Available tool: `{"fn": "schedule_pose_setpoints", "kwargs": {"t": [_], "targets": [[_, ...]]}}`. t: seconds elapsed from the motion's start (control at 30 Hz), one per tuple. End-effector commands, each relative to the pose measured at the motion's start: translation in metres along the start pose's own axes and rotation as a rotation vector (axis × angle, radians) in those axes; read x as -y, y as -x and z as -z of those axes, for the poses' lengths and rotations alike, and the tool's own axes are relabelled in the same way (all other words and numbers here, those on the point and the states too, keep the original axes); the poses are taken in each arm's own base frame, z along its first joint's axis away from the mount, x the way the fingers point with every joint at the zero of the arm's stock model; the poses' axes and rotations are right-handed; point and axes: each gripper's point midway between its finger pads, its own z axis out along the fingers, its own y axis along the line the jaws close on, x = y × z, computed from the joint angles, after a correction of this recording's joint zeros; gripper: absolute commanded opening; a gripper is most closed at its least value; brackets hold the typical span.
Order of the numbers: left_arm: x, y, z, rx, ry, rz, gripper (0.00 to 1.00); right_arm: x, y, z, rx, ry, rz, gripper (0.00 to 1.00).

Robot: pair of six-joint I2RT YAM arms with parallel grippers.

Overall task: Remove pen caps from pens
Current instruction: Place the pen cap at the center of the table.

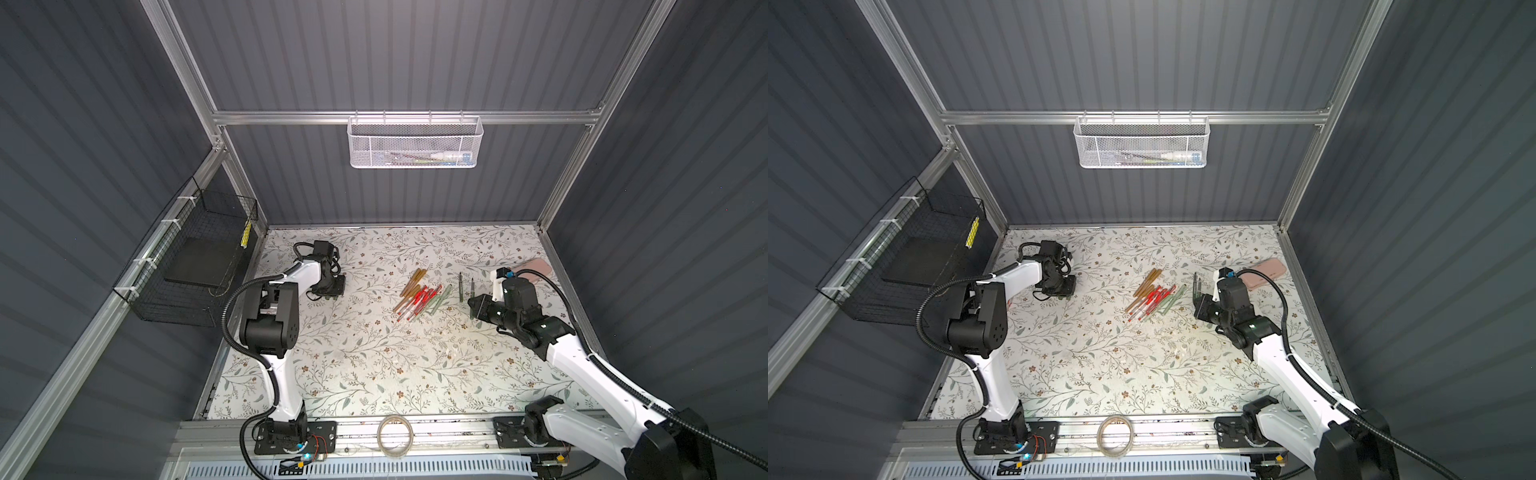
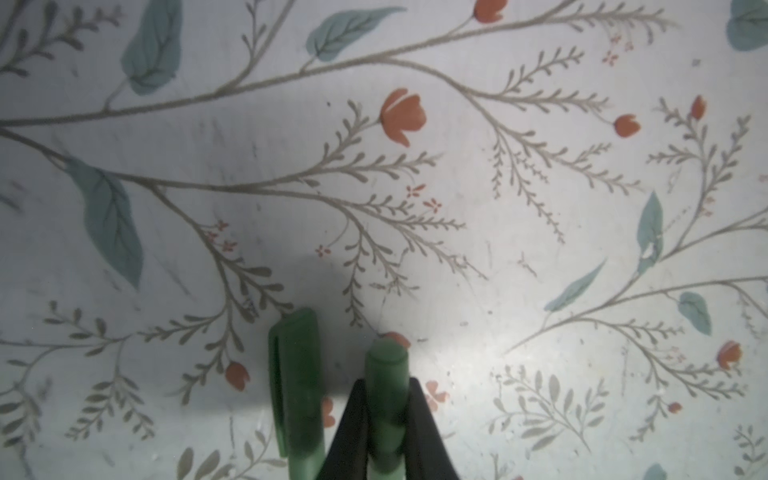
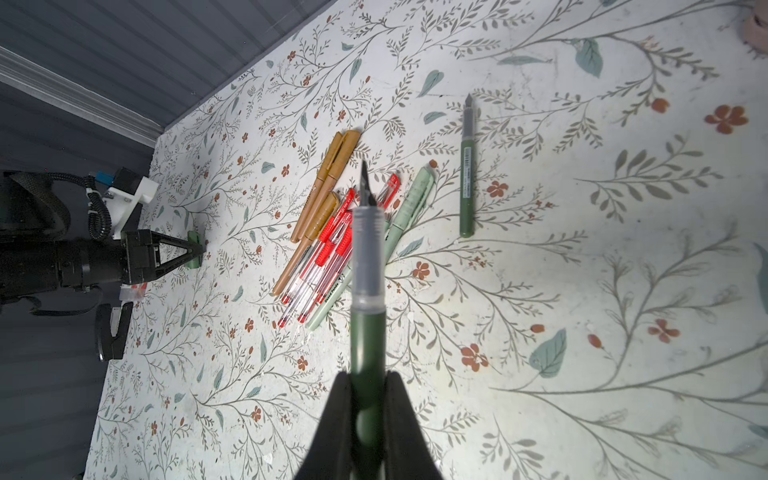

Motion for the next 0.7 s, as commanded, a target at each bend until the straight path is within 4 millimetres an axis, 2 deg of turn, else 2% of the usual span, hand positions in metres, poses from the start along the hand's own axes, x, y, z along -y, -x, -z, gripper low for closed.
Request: {"fn": "schedule_pose_setpoints", "kwargs": {"t": [0.0, 0.17, 0.47, 0.67], "targets": [[-0.009, -0.007, -0.008, -0.051, 0.041, -0.022, 0.0, 0.004, -0.002, 0.004, -0.003, -0.006, 0.018, 0.0], [-0.01, -0.008, -0.011, -0.061, 0.046, -0.02, 0.01, 0.002, -0.001, 0.006, -0.006, 0.003, 0.032, 0.0], [-0.007, -0.006, -0.003, -0.047, 0.053, -0.026, 0.22, 0.006, 0.004, 0.009, 0.006, -0.017, 0.042, 0.0], [0.0, -0.003, 0.006, -0.028, 0.054, -0.036, 0.27, 0.012, 0.009, 0.012, 0.013, -0.037, 0.037, 0.0]]}}
